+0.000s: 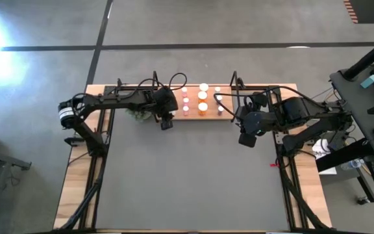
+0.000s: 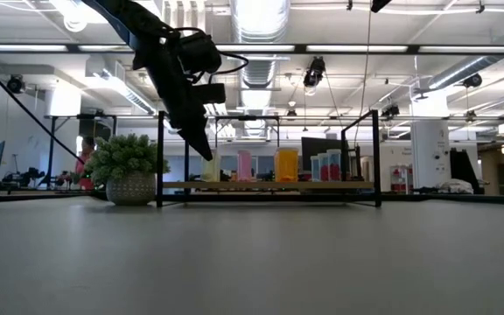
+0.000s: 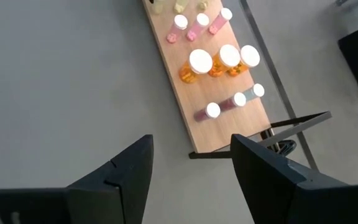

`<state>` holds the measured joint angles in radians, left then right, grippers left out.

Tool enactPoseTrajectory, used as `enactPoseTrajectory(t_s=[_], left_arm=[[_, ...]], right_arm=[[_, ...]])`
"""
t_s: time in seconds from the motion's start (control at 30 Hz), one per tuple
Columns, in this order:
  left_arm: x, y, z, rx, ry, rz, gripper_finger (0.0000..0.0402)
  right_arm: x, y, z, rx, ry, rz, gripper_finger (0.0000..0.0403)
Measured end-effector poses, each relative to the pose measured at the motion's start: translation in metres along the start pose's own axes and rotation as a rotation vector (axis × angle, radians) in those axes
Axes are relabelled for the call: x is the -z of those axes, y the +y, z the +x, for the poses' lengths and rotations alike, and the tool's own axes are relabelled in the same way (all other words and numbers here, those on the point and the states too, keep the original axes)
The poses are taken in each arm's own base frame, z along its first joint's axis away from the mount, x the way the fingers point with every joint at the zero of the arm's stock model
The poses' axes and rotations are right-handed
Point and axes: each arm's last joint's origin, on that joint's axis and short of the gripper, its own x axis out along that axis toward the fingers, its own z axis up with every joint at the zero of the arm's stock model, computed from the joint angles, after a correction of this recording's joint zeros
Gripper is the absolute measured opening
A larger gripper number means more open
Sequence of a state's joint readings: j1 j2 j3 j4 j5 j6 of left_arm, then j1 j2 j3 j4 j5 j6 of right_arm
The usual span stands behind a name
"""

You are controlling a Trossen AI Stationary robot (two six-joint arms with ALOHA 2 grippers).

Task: Pick and place medicine bottles onto shelf by color
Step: Put the yellow pill bottle on the shelf aligned with the other yellow pill bottles

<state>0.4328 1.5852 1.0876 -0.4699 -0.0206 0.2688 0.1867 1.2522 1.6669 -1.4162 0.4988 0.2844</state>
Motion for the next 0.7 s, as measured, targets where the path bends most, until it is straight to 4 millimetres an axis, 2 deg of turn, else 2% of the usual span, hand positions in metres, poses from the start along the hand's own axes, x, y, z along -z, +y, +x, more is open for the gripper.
enactPoseTrajectory(t_s=[0.7], left_arm=[[-0.0005, 0.0001, 0.0019, -0.008, -0.027, 0.033, 0.0102]], right_arm=[[0.0, 0.0, 0.0, 0.0, 0.0, -0.007, 0.0206]])
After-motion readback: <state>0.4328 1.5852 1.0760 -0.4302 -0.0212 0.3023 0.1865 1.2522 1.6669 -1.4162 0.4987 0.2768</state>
